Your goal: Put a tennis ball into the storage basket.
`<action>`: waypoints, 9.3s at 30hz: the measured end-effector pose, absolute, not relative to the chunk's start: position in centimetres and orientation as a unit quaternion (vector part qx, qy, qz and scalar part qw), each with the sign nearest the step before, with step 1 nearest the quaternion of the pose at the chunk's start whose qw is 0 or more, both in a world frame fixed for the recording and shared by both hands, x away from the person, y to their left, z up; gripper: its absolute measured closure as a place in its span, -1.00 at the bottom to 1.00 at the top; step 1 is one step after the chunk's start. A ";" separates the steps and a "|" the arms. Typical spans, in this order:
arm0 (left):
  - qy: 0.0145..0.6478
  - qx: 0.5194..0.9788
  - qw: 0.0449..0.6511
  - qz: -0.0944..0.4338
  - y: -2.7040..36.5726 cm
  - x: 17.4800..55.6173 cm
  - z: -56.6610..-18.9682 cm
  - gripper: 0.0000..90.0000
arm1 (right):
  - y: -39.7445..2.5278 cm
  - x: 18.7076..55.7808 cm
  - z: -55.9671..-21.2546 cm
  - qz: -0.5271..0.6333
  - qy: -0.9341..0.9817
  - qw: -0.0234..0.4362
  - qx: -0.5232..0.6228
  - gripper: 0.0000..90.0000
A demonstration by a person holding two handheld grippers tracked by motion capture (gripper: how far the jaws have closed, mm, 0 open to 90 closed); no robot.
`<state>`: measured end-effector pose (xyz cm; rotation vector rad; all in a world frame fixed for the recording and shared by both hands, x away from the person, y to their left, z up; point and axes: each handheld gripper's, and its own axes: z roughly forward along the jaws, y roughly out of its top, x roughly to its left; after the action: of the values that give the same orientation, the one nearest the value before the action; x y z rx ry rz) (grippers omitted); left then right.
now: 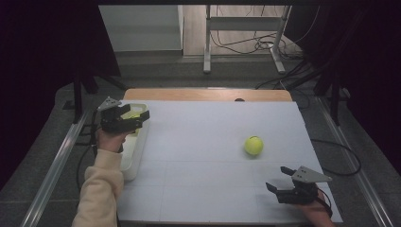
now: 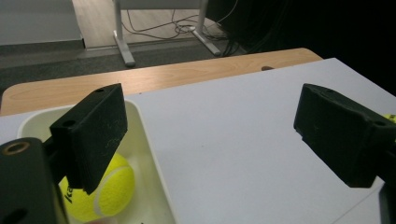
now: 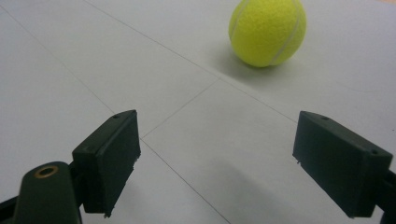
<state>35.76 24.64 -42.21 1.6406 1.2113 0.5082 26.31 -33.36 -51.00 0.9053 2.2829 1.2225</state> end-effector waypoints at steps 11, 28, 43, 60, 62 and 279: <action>0.471 0.693 0.505 0.207 23.0 34.7 -41.5 -0.77 | -33.2 26.4 -51.0 0.436 0.817 0.198 0.321 -0.66; 0.426 0.720 0.512 0.193 20.9 34.4 -41.5 -0.77 | -33.2 26.3 -51.0 0.436 0.817 0.198 0.320 -0.66; 0.394 0.742 0.513 0.176 17.8 34.2 -41.7 -0.77 | -33.3 26.3 -51.0 0.436 0.817 0.199 0.320 -0.66; 0.373 0.768 0.499 0.149 14.8 34.5 -42.5 -0.77 | -33.3 26.4 -50.9 0.437 0.816 0.199 0.322 -0.66; 0.369 0.773 0.495 0.145 14.3 34.6 -42.6 -0.78 | -33.3 26.4 -50.9 0.437 0.816 0.199 0.322 -0.66; 0.260 0.883 0.390 0.033 -10.2 42.0 -50.1 -0.78 | -33.4 26.6 -51.1 0.432 0.812 0.201 0.336 -0.65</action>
<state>42.05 -10.22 -50.08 2.2445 0.6602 0.0846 26.60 -33.45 -51.11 0.9393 2.2701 1.2079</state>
